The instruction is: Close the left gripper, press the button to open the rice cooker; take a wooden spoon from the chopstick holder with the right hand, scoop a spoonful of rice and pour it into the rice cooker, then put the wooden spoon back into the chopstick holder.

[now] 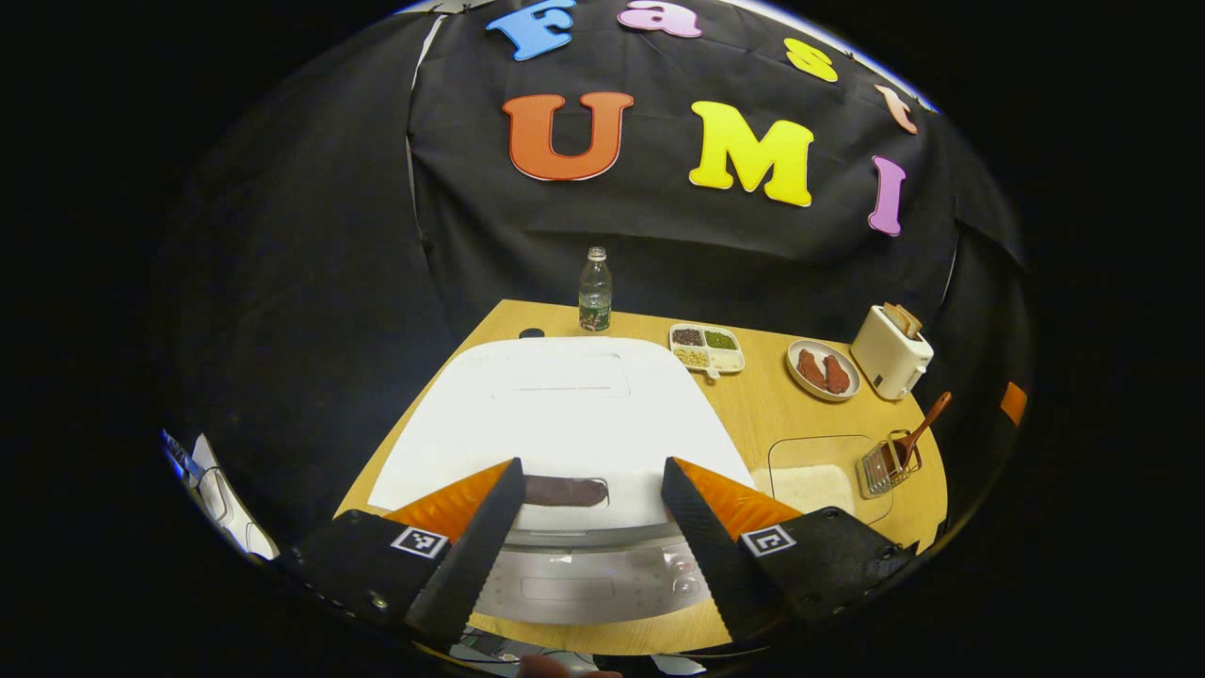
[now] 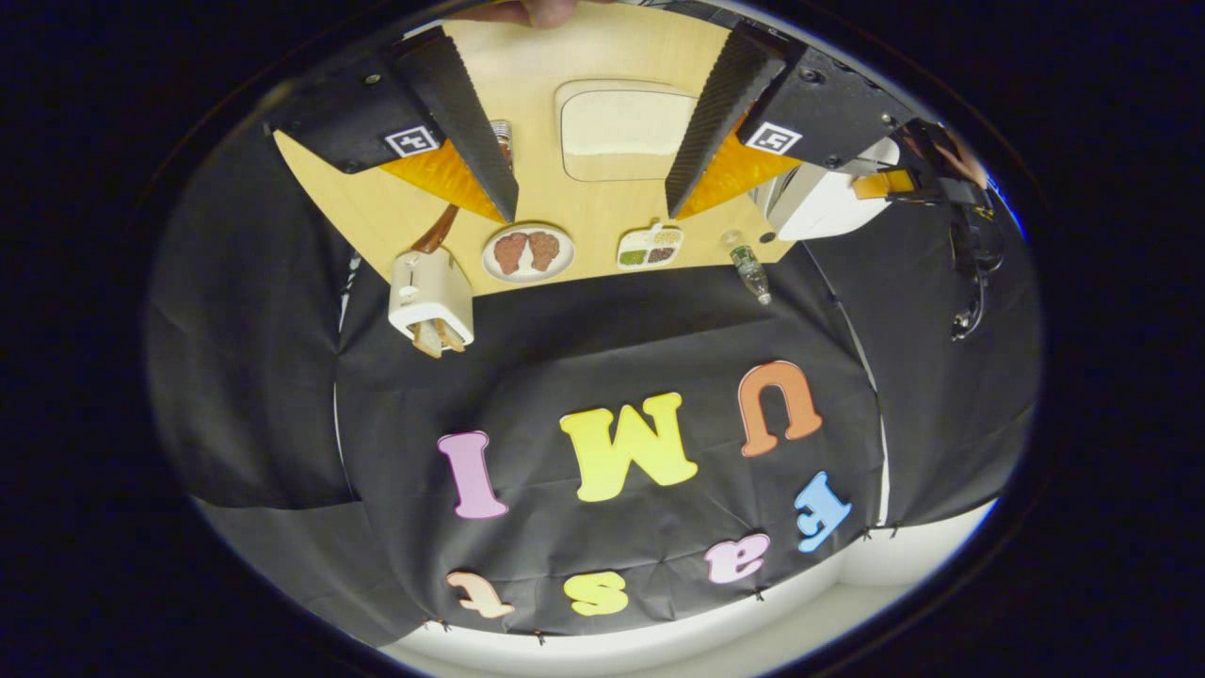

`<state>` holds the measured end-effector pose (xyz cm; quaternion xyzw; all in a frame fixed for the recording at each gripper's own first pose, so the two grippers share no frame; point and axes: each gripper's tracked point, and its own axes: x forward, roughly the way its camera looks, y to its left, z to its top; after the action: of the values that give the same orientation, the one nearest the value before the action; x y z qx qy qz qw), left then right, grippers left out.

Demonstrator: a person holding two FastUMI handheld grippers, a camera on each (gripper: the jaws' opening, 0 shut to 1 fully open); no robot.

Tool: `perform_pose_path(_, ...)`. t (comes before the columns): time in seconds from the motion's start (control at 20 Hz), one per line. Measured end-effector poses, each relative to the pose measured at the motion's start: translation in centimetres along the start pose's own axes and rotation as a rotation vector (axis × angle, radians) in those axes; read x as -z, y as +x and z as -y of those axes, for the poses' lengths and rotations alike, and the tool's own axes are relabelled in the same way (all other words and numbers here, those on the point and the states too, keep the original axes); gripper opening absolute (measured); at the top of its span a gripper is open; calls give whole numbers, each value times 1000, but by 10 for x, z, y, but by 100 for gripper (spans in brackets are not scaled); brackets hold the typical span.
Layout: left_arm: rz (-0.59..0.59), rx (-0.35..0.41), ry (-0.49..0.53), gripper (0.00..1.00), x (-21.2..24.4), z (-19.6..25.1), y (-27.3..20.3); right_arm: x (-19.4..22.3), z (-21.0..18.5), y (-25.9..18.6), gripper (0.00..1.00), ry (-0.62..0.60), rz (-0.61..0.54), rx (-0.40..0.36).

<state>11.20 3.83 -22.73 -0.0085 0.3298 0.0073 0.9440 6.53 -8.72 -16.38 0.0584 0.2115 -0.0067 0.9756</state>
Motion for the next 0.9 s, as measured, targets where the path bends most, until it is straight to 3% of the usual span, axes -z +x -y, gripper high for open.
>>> perform_pose_path(0.3, -71, -54, -10, 98, 38, -8, 1, 7, -3, 10, 100, 3, -28, -31)
perform_pose_path(0.65, -80, -45, 0, 98, 46, -2, 6, 22, -3, 40, 100, 8, -99, -88)
perform_pose_path(0.9, -11, -99, -22, 97, 35, -4, 7, 26, -11, 61, 100, -12, -132, -152)
